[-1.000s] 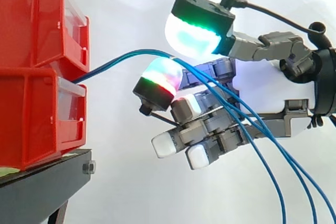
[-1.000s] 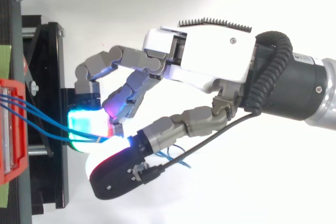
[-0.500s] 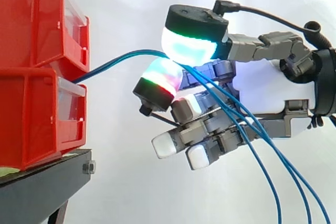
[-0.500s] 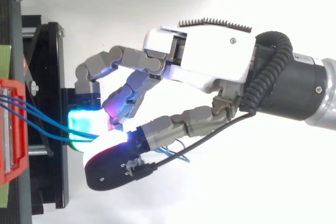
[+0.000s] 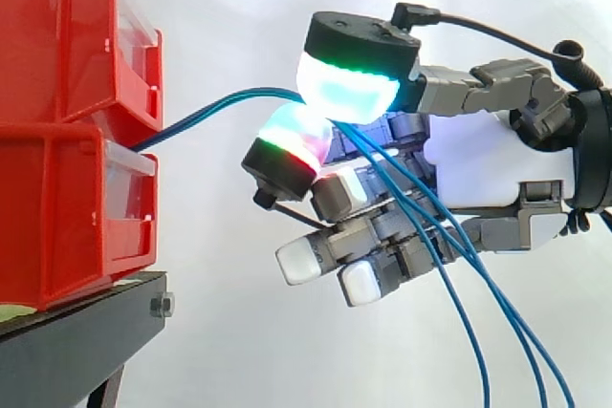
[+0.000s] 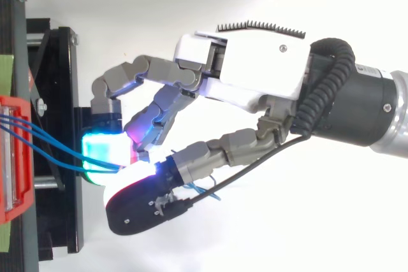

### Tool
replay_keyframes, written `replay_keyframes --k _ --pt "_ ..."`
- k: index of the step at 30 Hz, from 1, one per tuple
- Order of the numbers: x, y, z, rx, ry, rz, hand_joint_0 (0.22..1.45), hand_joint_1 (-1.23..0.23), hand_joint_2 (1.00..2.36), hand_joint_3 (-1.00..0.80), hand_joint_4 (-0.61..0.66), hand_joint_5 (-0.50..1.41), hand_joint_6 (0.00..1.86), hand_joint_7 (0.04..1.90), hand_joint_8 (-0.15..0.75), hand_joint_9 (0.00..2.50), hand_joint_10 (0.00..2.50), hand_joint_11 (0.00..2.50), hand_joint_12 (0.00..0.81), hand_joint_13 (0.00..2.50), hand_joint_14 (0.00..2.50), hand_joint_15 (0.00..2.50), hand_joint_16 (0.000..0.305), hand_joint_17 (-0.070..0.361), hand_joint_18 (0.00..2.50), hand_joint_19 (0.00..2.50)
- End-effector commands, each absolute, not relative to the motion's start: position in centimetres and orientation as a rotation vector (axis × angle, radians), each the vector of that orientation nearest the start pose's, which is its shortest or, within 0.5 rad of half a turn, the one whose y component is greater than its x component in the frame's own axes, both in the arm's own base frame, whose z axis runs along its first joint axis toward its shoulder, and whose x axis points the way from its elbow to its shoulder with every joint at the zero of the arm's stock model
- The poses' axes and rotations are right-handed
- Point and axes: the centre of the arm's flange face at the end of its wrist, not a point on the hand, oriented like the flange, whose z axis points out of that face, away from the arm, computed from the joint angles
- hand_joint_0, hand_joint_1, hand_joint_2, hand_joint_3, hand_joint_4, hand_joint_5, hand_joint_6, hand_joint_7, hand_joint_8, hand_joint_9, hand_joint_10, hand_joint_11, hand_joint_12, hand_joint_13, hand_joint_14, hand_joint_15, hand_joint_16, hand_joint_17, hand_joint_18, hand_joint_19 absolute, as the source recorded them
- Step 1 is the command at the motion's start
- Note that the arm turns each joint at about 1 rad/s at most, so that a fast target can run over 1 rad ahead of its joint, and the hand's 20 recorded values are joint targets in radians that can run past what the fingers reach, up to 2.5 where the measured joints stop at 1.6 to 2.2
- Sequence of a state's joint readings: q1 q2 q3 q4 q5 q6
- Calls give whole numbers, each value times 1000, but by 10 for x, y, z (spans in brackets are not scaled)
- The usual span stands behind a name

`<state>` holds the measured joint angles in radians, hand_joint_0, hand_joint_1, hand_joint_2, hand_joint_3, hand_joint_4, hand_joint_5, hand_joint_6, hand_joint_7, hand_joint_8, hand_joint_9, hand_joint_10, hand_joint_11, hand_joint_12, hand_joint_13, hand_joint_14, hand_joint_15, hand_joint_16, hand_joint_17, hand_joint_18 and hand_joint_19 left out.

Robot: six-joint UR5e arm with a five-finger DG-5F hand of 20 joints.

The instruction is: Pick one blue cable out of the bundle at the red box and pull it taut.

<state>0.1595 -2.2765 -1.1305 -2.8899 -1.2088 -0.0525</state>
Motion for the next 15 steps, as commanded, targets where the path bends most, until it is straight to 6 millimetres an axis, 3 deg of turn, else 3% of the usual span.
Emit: replay_keyframes --k 1,9,15 --pt "763 -48 282 1278 1092 1019 735 -922 1012 -367 134 -198 870 1202 390 918 16 1005 467 812 11 339 61 138 890 435" --pt "763 -48 282 1277 1089 1022 785 -960 1007 -413 101 -206 856 1222 371 828 18 948 460 749 10 337 61 137 826 422" --pt "763 -48 282 1279 1092 1020 581 -954 1000 -500 30 -210 800 1155 365 761 18 914 465 697 11 340 63 141 792 458"
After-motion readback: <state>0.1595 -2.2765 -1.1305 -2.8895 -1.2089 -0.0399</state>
